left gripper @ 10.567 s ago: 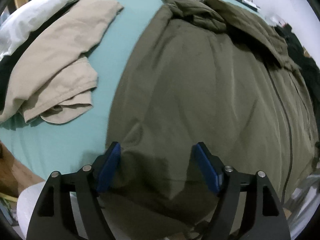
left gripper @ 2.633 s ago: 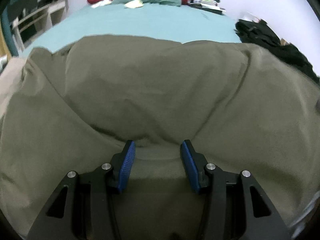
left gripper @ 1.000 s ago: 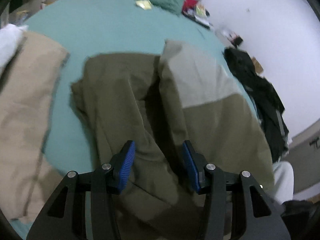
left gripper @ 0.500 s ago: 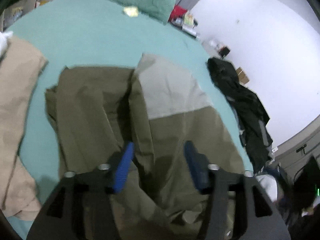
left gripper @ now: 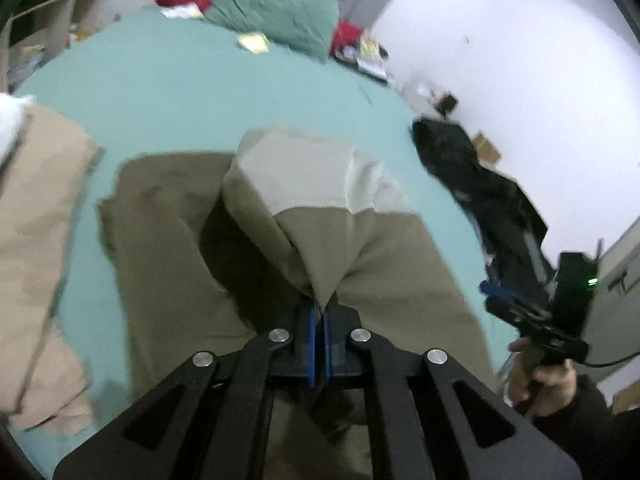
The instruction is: Fold large clothes
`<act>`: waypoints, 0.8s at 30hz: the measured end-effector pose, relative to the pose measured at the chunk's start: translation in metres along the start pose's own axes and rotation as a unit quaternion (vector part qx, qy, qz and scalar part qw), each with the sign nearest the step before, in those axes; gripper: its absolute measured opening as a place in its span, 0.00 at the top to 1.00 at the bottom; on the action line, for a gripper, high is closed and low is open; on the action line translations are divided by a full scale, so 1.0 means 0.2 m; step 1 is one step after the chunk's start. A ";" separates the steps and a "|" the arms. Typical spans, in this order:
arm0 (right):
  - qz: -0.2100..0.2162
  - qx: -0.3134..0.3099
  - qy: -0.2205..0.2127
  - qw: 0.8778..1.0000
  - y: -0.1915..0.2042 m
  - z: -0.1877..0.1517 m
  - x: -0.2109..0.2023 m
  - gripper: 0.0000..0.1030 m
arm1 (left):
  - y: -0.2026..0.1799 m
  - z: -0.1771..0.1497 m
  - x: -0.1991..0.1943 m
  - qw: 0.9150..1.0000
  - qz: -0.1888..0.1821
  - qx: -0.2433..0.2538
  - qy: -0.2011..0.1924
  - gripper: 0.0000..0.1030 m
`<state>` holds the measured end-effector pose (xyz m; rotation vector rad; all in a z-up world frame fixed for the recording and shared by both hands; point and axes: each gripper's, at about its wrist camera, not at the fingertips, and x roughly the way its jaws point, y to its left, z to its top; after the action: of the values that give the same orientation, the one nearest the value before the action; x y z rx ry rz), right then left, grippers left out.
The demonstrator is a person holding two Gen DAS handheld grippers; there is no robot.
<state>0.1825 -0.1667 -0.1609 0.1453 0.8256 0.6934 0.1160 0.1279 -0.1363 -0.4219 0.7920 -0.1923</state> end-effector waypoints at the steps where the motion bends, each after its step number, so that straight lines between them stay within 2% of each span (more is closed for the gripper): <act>1: 0.006 0.000 0.004 1.000 0.00 0.02 0.02 0.03 | 0.03 -0.01 -0.06 1.000 0.006 -0.002 -0.007 0.97; 3: 0.010 -0.009 0.018 1.000 0.05 0.05 0.09 0.03 | 0.11 -0.06 -0.11 1.000 0.017 -0.012 -0.002 0.97; 5: 0.024 -0.026 0.056 0.998 0.11 0.05 0.23 0.03 | 0.19 -0.11 -0.07 0.999 0.038 -0.021 0.023 0.96; 8: 0.042 -0.030 0.090 0.995 0.21 0.02 0.42 0.04 | 0.31 -0.18 0.01 0.992 0.099 -0.034 0.063 0.93; 10: 0.029 -0.031 0.112 0.993 0.25 -0.02 0.55 0.04 | 0.33 -0.23 0.08 0.985 0.149 -0.006 0.083 0.89; 12: 0.029 -0.020 0.130 0.991 0.26 -0.05 0.66 0.05 | 0.36 -0.27 0.11 0.982 0.163 -0.008 0.095 0.87; 15: 0.044 -0.008 0.149 0.988 0.24 -0.03 0.68 0.05 | 0.39 -0.26 0.11 0.984 0.150 -0.024 0.093 0.85; 17: 0.053 -0.006 0.154 0.987 0.24 -0.01 0.64 0.05 | 0.44 -0.27 0.09 0.986 0.131 -0.054 0.090 0.80; 20: 0.094 0.034 0.156 0.983 0.17 -0.02 0.56 0.05 | 0.48 -0.28 0.03 0.986 0.113 -0.092 0.075 0.76; 21: 0.115 0.053 0.157 0.979 0.15 -0.06 0.53 0.05 | 0.49 -0.29 -0.01 0.986 0.111 -0.104 0.066 0.75; 24: 0.199 0.134 0.183 0.953 0.09 -0.20 0.59 0.05 | 0.51 -0.34 -0.11 0.987 0.110 -0.110 0.047 0.62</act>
<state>0.2001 -0.0850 -0.2547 0.4475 1.2653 1.0037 0.0541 0.2068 -0.2090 -0.5329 0.9500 0.0843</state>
